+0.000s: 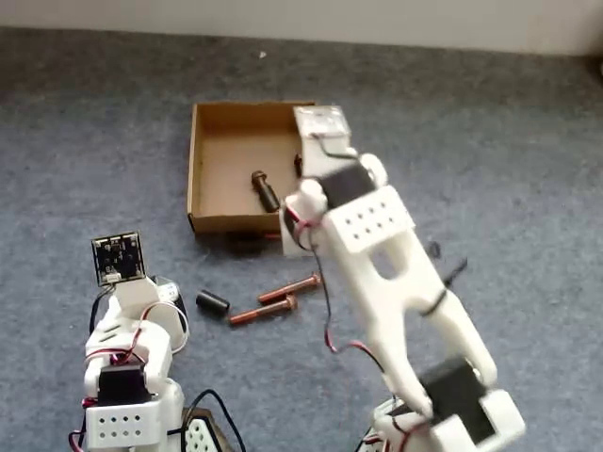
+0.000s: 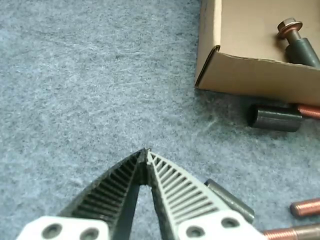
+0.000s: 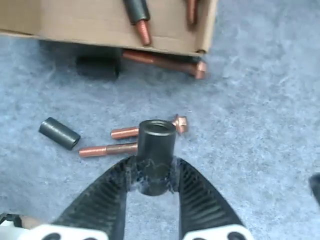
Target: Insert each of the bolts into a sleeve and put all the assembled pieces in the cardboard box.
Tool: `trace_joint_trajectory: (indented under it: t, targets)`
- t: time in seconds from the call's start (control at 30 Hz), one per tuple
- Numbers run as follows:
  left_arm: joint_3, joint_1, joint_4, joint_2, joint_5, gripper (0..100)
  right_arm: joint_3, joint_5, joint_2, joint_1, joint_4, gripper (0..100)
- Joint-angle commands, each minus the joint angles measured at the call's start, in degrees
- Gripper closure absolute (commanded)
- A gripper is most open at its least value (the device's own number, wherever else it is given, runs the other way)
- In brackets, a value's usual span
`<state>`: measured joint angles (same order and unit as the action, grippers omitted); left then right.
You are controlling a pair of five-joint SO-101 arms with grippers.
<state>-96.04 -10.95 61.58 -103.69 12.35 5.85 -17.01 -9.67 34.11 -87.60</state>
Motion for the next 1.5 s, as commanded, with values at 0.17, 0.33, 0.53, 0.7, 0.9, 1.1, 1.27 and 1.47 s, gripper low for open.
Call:
trace_joint_trajectory:
  t: [0.17, 0.33, 0.53, 0.7, 0.9, 1.1, 1.27, 1.47]
  targets:
    - [1.0, -0.5, -0.7, -0.1, -21.5, 99, 31.1, 0.5, -22.9, -5.0, 26.0, 99.4]
    - [1.3, 0.0, -0.8, -0.1, -35.5, 99, 42.7, 0.2, -30.8, -10.2, 39.3, 99.4]
    - [12.5, 2.9, 5.0, 0.2, -36.7, 99, 50.7, 0.0, -33.1, -15.0, 50.3, 99.4]
    - [24.6, 10.9, 14.4, 1.2, -39.9, 99, 55.5, 0.0, -32.2, -18.7, 58.9, 99.4]
    - [33.7, 17.4, 16.0, 18.2, -40.4, 96, 55.8, -0.8, -30.1, -25.1, 59.6, 99.4]
    - [43.8, 24.8, 16.0, 40.7, -40.0, 81, 55.8, -8.4, -27.7, -32.5, 59.6, 99.4]
    - [50.2, 30.7, 10.9, 56.3, -37.5, 81, 55.7, -8.5, -27.6, -35.2, 59.7, 99.4]
    - [54.2, 38.1, 2.0, 70.8, -33.8, 81, 56.0, -8.5, -27.2, -38.1, 63.6, 99.4]
